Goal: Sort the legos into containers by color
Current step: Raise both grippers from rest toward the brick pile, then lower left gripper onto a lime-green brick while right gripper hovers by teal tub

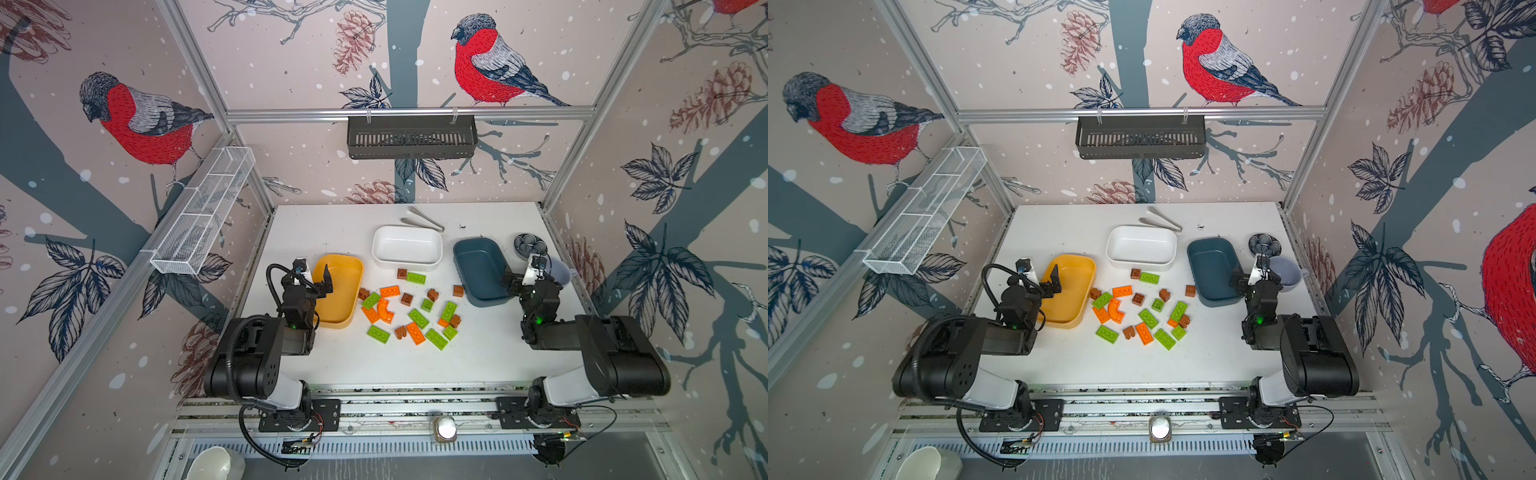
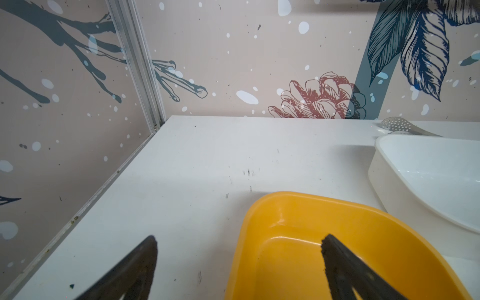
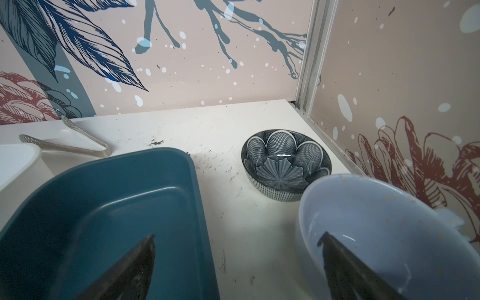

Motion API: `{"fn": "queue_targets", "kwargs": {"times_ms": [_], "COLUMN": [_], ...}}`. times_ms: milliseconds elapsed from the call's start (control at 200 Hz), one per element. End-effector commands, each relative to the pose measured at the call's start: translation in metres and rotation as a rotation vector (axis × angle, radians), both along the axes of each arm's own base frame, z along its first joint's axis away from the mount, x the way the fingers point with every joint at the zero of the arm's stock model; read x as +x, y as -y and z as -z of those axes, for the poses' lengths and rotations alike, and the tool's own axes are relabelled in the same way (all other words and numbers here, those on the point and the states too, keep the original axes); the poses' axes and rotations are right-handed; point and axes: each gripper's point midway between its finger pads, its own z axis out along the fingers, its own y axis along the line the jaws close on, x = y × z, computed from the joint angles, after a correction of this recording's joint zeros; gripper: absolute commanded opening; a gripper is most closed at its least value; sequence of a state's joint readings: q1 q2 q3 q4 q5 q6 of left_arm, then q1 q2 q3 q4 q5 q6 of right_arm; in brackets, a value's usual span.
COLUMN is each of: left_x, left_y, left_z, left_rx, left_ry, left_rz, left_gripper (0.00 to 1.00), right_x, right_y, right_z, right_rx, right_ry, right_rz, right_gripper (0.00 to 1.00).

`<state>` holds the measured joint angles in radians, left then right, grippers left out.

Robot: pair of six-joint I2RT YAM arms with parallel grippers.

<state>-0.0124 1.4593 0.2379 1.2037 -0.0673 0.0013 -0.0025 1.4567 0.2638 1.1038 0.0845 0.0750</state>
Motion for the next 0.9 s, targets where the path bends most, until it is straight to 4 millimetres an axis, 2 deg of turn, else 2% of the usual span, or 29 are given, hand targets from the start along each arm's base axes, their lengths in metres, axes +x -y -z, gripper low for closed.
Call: {"fn": "queue_targets", "kwargs": {"times_ms": [0,220,245,410,555,760,896], "left_x": [0.002,0.007,0.009,0.013,0.008,-0.017,-0.038], "left_y": [0.006,0.011,0.01,0.03,0.056,0.102,0.127], "left_z": [-0.015,-0.049,-0.054,-0.079,-0.078,-0.066,-0.054], "left_rx": [0.021,-0.002,-0.013,-0.073,-0.123,-0.066,-0.075], "left_ry": [0.01,-0.009,-0.015,-0.107,-0.256,-0.461,-0.612], "left_rz": [0.033,0.05,0.048,0.11,0.188,0.394,0.511], "left_gripper": [0.98,0.98,0.97,0.97,0.97,0.96,0.89], "right_x": [0.002,-0.006,-0.007,-0.01,-0.018,-0.042,-0.061], "right_y": [-0.005,-0.015,-0.017,-0.041,-0.074,-0.122,-0.152], "right_z": [-0.011,-0.04,-0.053,-0.077,-0.089,-0.085,-0.079], "right_rx": [-0.01,-0.015,-0.014,-0.003,0.02,0.068,0.103], "right_ry": [0.002,0.049,0.078,0.059,-0.002,-0.134,-0.226], "right_rz": [-0.032,-0.09,-0.101,-0.216,-0.364,-0.567,-0.696], "right_gripper": [0.99,0.99,1.0,0.99,0.99,1.0,0.99]}}
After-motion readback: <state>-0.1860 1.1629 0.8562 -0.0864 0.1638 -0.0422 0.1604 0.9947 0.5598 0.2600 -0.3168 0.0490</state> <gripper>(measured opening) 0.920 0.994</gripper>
